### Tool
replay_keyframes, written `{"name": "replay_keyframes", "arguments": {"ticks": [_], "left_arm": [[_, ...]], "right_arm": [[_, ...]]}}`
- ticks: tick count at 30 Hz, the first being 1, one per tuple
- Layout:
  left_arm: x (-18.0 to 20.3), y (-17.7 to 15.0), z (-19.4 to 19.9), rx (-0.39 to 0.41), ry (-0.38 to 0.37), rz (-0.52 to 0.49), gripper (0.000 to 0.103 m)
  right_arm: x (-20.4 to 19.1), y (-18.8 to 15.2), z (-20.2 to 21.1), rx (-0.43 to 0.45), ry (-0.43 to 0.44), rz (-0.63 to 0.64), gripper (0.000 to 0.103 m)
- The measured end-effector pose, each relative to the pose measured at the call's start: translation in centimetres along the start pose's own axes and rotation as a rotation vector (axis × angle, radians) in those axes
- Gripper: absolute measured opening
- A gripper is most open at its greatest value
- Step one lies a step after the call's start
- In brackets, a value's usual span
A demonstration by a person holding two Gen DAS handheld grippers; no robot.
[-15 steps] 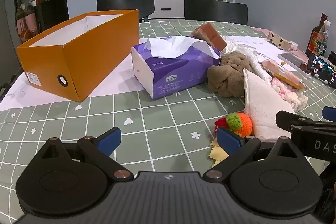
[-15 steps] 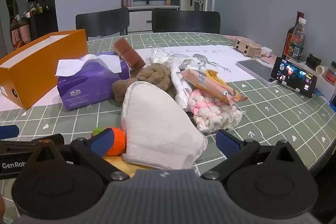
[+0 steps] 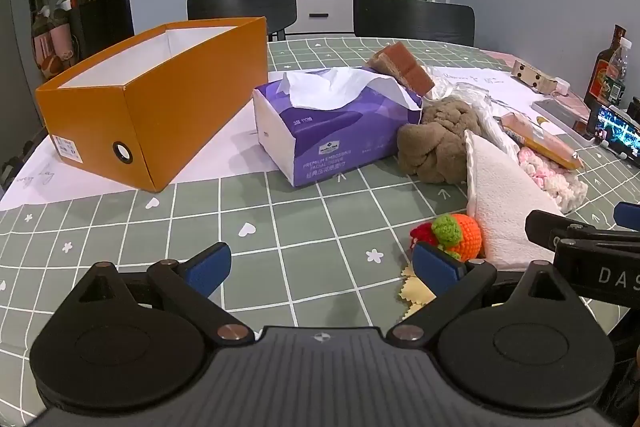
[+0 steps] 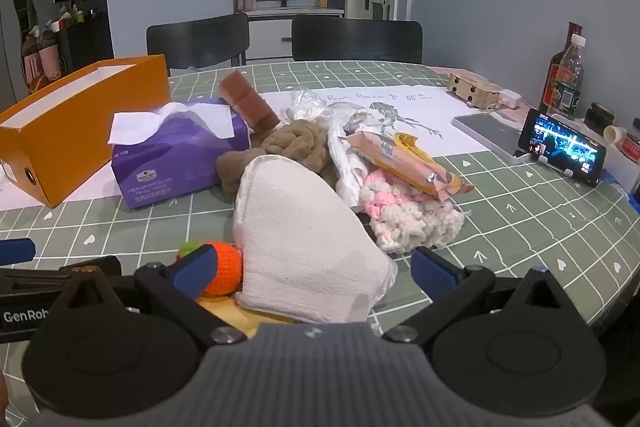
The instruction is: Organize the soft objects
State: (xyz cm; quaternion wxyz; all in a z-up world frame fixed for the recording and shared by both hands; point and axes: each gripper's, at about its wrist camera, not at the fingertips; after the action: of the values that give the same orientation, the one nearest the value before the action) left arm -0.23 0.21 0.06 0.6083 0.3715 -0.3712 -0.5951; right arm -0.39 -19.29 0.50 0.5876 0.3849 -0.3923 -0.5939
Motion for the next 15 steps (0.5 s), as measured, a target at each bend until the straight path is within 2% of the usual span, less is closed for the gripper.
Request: {"name": "replay_keyframes", "arguments": {"ticks": [15], "left_arm": [[0.28, 0.34, 0.02, -0.001, 0.006, -0.008, 0.103]], "right_arm": [[0.27, 0.23, 0.22, 0.007, -0.001, 0.004, 0.101]]}}
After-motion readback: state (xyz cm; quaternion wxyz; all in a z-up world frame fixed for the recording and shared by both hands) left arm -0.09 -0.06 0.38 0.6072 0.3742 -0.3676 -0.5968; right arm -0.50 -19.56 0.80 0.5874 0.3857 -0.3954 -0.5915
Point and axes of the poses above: each gripper's, at about its wrist camera, not at the fingertips, and z roughly against the way its jaws point, x to its right, y to its top, and after that the axes turned 14 degrees about x, right-handed
